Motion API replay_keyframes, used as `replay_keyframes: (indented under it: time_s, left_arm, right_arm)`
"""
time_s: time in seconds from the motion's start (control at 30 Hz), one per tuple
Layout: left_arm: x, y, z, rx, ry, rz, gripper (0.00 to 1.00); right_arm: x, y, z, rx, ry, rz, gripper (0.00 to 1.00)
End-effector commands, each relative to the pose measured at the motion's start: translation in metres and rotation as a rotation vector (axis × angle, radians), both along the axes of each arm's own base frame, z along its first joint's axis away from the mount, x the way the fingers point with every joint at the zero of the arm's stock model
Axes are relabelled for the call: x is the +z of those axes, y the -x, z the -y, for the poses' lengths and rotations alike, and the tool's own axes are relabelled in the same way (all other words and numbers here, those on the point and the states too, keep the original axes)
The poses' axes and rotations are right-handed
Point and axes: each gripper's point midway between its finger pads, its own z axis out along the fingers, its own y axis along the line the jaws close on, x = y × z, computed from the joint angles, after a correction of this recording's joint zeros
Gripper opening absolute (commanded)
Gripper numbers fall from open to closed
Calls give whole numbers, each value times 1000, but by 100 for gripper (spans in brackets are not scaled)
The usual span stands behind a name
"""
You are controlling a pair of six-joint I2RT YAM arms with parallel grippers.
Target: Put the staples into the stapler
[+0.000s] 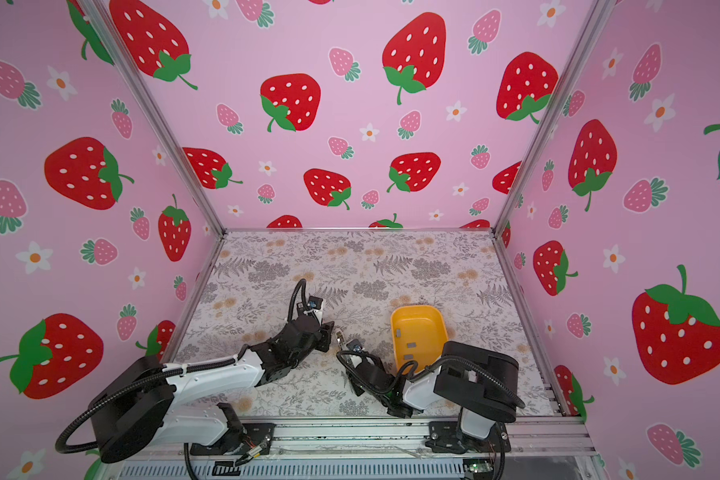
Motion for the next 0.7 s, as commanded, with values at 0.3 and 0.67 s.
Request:
replay_keyframes:
  time_s: [0.3, 0.67]
  left_arm:
    - [-3, -1, 28, -127, 32, -7, 37]
    - [-17, 23, 45, -276, 108, -56, 26]
  right_arm:
    - [-17, -5, 2, -36, 63, 12, 36]
    - [-19, -6, 0, -39, 58, 9, 32]
